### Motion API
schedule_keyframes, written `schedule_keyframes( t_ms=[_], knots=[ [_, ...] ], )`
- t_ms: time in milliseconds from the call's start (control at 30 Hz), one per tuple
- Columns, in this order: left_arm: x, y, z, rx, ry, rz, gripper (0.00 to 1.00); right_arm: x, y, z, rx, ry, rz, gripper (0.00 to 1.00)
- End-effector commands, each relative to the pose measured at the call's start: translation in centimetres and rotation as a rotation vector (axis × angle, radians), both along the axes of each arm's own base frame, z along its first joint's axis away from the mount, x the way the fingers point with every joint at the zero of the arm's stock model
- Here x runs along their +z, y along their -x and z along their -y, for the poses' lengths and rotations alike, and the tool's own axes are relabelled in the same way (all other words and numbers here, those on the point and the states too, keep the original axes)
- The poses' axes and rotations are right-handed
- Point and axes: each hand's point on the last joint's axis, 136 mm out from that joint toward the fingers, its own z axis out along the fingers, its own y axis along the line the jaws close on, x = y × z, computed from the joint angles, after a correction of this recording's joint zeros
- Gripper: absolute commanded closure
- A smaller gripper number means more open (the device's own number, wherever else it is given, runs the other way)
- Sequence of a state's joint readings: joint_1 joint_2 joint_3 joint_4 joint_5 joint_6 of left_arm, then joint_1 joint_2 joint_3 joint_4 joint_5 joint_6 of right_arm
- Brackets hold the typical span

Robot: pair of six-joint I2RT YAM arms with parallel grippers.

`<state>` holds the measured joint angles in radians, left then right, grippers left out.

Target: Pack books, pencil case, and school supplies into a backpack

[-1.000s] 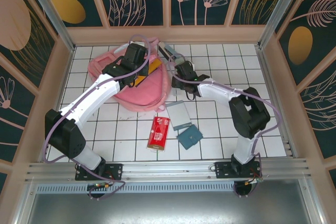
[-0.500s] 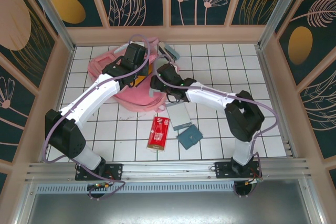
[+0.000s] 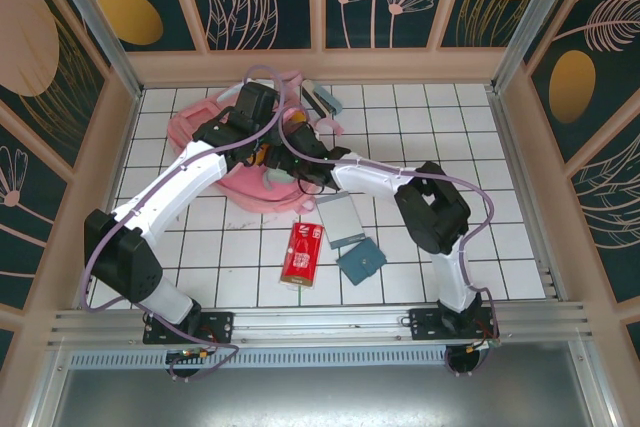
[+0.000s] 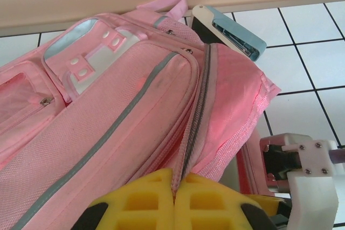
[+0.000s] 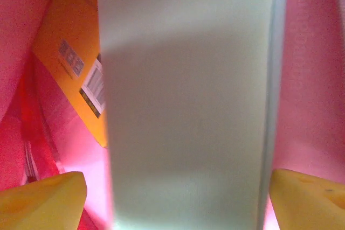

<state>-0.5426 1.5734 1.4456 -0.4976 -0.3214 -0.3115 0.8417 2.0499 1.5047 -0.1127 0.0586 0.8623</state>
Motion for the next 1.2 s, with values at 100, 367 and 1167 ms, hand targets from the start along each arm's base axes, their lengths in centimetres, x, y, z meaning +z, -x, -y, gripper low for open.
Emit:
schedule_keyframes(
  t_ms=[100, 367, 1167],
  knots=[
    [3.6, -0.6, -0.2, 0.025, 0.069, 0.110, 0.97, 2.9, 0.5, -0.2, 0.002, 0.004, 0.062, 0.06],
    [3.3, -0.7, -0.3, 0.028, 0.066, 0.106, 0.97, 3.7, 1.3, 2.5, -0.033, 0.061, 0.095, 0.06],
    [2.6, -1.0, 0.1, 0.019, 0.066, 0.087, 0.97, -1.0, 10.1, 15.0, -0.016, 0.366, 0.066, 0.08]
  ],
)
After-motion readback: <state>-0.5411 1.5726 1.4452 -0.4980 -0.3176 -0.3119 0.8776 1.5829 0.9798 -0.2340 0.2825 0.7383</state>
